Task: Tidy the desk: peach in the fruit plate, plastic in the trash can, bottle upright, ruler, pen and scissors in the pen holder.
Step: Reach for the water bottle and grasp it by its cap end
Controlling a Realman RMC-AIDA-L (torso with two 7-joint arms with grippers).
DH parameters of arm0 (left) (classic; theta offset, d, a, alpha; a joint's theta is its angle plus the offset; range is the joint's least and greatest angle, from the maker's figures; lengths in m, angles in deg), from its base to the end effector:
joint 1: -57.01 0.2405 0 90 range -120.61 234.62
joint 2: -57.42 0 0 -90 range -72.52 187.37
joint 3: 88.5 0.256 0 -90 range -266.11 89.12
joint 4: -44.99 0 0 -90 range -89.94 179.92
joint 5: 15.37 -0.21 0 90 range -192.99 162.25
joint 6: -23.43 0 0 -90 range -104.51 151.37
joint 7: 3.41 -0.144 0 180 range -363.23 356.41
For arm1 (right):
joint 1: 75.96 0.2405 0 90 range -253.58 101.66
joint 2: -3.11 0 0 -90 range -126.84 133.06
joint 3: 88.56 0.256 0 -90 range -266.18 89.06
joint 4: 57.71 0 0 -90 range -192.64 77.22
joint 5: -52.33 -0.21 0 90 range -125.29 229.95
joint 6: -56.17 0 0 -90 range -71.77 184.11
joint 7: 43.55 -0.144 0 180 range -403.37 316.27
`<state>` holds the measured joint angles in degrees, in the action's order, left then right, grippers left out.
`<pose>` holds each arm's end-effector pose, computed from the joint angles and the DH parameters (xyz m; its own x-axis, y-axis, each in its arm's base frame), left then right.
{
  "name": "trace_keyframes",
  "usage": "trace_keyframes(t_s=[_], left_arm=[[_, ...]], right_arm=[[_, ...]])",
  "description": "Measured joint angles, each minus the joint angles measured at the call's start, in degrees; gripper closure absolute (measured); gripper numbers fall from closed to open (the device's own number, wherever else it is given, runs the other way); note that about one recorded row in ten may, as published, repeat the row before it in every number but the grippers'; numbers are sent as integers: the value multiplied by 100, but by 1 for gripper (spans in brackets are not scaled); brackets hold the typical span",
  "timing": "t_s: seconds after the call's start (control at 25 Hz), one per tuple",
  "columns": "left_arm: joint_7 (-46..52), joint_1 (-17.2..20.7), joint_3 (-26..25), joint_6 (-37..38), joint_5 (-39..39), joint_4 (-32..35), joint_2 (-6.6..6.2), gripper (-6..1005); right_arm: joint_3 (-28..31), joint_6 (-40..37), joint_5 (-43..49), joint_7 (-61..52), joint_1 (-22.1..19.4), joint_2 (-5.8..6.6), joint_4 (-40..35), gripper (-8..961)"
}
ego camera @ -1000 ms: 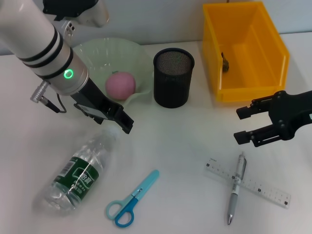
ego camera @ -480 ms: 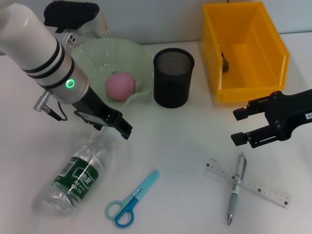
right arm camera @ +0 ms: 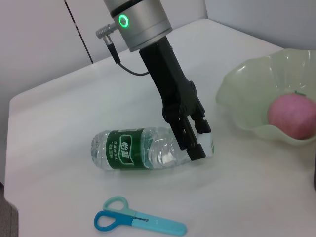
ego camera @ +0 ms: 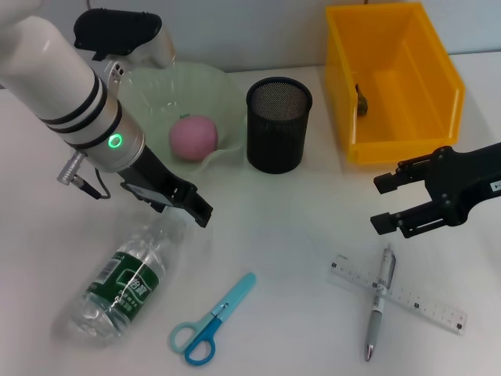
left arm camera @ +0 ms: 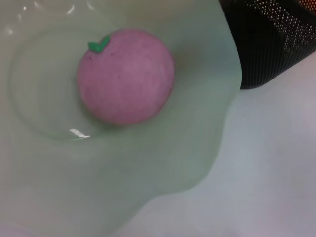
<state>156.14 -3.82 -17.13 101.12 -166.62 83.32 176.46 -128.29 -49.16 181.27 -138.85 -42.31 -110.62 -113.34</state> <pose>-0.1486 0.4127 -0.0540 0.5197 0.8339 -0.1857 0.7154 -0.5436 -0.4389 0.2459 0.3346 0.0714 0.9005 -0.3818 -0.2081 -0.4049 -0.9108 -0.0809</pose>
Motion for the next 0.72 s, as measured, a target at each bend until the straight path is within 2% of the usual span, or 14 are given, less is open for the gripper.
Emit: trace_keyframes(t_s=[0.72], left_arm=[[-120, -36, 9, -161, 9, -195, 5, 266]], right_arm=[[-70, 31, -1, -23, 27, 0, 0, 192]])
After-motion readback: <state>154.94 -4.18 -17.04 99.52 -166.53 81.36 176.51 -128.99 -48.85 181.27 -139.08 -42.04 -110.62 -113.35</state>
